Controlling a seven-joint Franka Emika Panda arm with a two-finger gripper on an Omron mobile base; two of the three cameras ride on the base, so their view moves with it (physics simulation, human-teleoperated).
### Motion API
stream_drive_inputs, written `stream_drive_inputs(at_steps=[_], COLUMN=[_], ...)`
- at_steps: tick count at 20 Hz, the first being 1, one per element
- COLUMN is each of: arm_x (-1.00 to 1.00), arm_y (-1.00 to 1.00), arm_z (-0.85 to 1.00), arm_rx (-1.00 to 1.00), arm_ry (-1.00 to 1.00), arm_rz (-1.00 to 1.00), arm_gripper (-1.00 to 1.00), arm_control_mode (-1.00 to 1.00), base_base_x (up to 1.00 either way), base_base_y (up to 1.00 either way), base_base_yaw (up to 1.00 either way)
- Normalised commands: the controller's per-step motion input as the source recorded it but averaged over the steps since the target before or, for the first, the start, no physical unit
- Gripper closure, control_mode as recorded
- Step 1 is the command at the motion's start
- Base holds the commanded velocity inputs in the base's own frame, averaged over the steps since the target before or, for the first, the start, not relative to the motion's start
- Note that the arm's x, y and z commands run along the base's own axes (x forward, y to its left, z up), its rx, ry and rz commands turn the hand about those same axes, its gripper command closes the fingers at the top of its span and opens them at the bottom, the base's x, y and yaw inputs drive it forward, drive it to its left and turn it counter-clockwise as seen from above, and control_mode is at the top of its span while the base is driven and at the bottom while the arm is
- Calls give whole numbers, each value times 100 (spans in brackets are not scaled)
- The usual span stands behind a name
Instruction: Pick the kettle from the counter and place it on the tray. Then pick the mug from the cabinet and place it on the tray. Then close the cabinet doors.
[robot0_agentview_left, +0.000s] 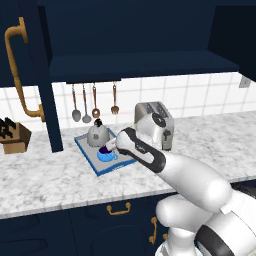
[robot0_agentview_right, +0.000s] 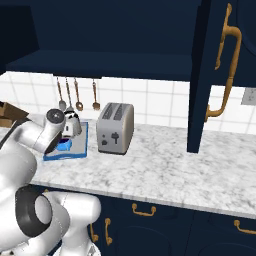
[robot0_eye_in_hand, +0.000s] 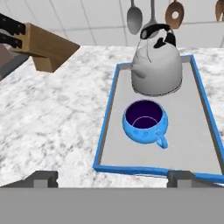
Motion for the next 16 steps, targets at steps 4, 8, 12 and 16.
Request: stream_drive_inputs(at_steps=[4,8,12,16], arm_x=[-69,-65,-74,-92], arm_y=[12,28,17,1], arm_z=[52,38,4,67], arm_rx=[-9,-12,-7,-13], arm_ry=[-1,-2,-14,-28], arm_rz=[0,4,5,1], arm_gripper=[-100,100,100,100], arm_control_mode=[-100,-100,-100,-100], base_base_x=[0,0,0,0], base_base_y=[0,0,0,0], base_base_yaw=[0,0,0,0])
